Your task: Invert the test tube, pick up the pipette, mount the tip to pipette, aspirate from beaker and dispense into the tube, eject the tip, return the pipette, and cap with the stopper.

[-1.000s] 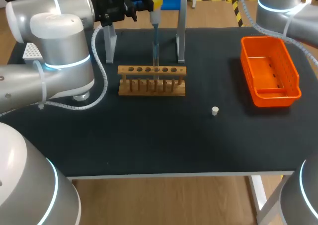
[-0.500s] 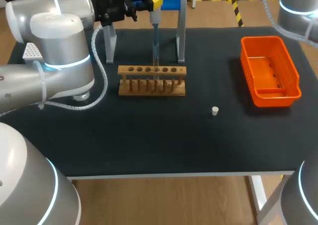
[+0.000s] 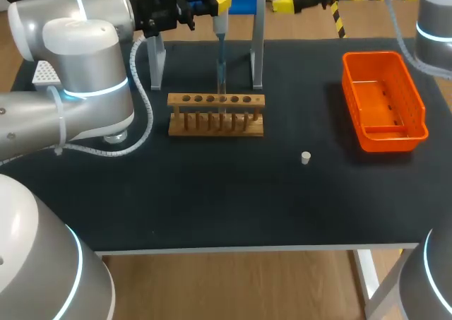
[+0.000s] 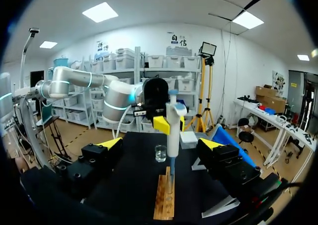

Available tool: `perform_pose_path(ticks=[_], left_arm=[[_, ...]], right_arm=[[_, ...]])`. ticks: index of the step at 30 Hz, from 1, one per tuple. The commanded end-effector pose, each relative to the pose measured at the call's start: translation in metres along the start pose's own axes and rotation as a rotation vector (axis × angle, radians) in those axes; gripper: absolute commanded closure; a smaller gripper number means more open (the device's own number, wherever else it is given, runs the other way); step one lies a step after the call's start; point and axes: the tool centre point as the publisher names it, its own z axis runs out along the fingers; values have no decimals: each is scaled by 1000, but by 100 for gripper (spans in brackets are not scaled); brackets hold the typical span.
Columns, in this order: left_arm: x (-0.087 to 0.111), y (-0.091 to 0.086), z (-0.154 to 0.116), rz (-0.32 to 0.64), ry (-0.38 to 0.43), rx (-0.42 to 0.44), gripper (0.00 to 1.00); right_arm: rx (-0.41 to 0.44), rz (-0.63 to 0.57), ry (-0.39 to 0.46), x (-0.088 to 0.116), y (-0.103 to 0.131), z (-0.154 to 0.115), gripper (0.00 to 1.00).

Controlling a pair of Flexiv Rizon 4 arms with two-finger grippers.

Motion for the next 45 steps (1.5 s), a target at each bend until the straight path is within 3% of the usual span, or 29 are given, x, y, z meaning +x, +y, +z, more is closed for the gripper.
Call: perform_pose_path(ticks=[1,19,45], left_arm=[[1,-1,1,0,-4,-1,100],[1,-1,1,0,-4,-1,100],[1,-1,1,0,-4,-1,100]], right_arm=[[-17,0,6,0,-22,-1,0],[-27,-62,-13,1,-85,22,0],[17,-61,-56,-6,-136,65,0]])
